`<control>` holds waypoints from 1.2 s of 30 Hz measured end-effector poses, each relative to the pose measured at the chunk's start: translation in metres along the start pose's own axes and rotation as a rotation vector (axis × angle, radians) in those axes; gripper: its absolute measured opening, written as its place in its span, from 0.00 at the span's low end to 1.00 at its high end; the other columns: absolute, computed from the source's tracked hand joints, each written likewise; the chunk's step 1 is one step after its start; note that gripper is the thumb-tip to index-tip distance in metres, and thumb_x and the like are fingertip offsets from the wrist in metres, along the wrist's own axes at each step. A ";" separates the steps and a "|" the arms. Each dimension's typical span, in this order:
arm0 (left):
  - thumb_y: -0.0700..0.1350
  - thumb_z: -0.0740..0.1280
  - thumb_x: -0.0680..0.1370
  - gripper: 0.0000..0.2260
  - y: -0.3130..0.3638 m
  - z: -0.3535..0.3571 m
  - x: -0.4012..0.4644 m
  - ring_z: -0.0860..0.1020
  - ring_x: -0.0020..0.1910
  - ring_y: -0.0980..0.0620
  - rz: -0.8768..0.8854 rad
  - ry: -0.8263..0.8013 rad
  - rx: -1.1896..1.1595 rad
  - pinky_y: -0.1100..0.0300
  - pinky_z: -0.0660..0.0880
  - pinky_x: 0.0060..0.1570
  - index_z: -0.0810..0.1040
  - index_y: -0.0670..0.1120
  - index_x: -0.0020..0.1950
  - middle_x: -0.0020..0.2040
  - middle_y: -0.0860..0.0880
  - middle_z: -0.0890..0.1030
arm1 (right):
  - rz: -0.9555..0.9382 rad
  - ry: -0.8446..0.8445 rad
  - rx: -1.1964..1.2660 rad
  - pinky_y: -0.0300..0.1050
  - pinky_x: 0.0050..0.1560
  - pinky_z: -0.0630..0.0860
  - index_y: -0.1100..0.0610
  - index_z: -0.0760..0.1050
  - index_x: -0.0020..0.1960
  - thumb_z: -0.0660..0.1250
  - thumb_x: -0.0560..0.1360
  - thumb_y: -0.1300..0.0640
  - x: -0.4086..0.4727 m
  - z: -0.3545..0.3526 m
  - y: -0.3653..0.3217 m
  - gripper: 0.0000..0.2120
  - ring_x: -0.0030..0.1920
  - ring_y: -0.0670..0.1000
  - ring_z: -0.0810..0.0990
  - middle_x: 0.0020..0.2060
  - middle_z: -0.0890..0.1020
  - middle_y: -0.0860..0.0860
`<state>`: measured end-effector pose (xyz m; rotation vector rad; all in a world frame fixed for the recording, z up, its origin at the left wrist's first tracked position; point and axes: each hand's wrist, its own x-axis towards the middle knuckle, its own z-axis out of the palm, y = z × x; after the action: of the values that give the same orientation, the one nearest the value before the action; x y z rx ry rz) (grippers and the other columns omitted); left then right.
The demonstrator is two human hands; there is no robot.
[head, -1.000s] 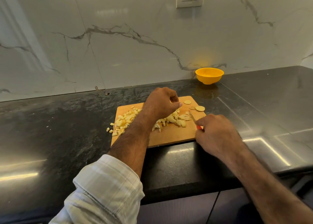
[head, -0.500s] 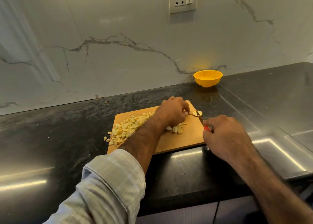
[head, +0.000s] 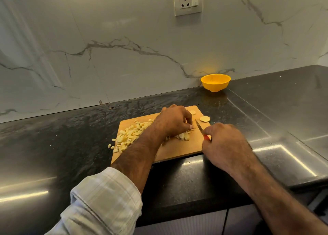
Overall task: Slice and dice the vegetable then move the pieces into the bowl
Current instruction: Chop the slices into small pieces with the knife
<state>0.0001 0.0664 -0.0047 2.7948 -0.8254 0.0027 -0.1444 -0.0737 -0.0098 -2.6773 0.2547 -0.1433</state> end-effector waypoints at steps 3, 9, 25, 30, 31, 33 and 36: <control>0.54 0.75 0.79 0.06 -0.001 0.004 0.000 0.75 0.59 0.55 -0.007 0.019 -0.031 0.40 0.67 0.70 0.87 0.54 0.54 0.55 0.56 0.82 | 0.011 -0.020 -0.018 0.42 0.43 0.78 0.47 0.78 0.69 0.71 0.76 0.51 0.005 0.001 -0.007 0.21 0.52 0.49 0.78 0.57 0.80 0.48; 0.53 0.76 0.79 0.04 -0.003 0.008 0.001 0.75 0.60 0.54 -0.019 0.051 -0.059 0.40 0.65 0.70 0.88 0.55 0.51 0.53 0.59 0.82 | -0.016 -0.044 -0.120 0.42 0.40 0.74 0.49 0.80 0.59 0.70 0.77 0.52 0.005 0.010 -0.019 0.11 0.46 0.47 0.75 0.47 0.76 0.47; 0.52 0.73 0.80 0.06 -0.005 0.009 -0.012 0.77 0.58 0.55 -0.026 0.084 -0.072 0.41 0.65 0.68 0.88 0.55 0.54 0.53 0.57 0.85 | -0.015 -0.005 -0.100 0.40 0.38 0.73 0.49 0.81 0.62 0.71 0.77 0.54 -0.004 0.003 -0.033 0.14 0.47 0.48 0.77 0.51 0.79 0.48; 0.54 0.74 0.79 0.05 -0.004 0.010 -0.010 0.75 0.59 0.54 -0.027 0.080 -0.016 0.40 0.64 0.67 0.88 0.56 0.51 0.55 0.58 0.83 | -0.009 -0.063 -0.190 0.44 0.45 0.76 0.51 0.78 0.57 0.70 0.78 0.54 0.001 0.011 -0.039 0.08 0.48 0.49 0.76 0.45 0.75 0.48; 0.54 0.74 0.79 0.04 -0.003 0.009 -0.009 0.75 0.60 0.54 -0.029 0.084 -0.006 0.40 0.64 0.68 0.88 0.57 0.51 0.54 0.58 0.83 | -0.012 -0.077 -0.203 0.43 0.45 0.76 0.50 0.78 0.57 0.71 0.78 0.54 -0.001 0.010 -0.039 0.08 0.48 0.49 0.76 0.45 0.74 0.48; 0.54 0.74 0.79 0.04 -0.001 0.009 -0.008 0.75 0.60 0.53 -0.027 0.092 0.014 0.38 0.63 0.69 0.87 0.57 0.50 0.53 0.58 0.83 | -0.026 -0.071 -0.212 0.43 0.43 0.76 0.49 0.79 0.53 0.71 0.78 0.54 -0.006 0.009 -0.035 0.05 0.45 0.47 0.75 0.45 0.75 0.47; 0.53 0.74 0.79 0.03 0.002 0.008 -0.009 0.76 0.59 0.53 -0.031 0.077 0.021 0.37 0.63 0.71 0.86 0.56 0.51 0.52 0.57 0.83 | -0.033 -0.029 -0.153 0.43 0.41 0.77 0.47 0.83 0.54 0.70 0.76 0.53 -0.013 0.003 -0.020 0.08 0.45 0.47 0.77 0.49 0.80 0.47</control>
<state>-0.0090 0.0677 -0.0131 2.8073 -0.7683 0.1143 -0.1534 -0.0524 -0.0043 -2.8345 0.2212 -0.0983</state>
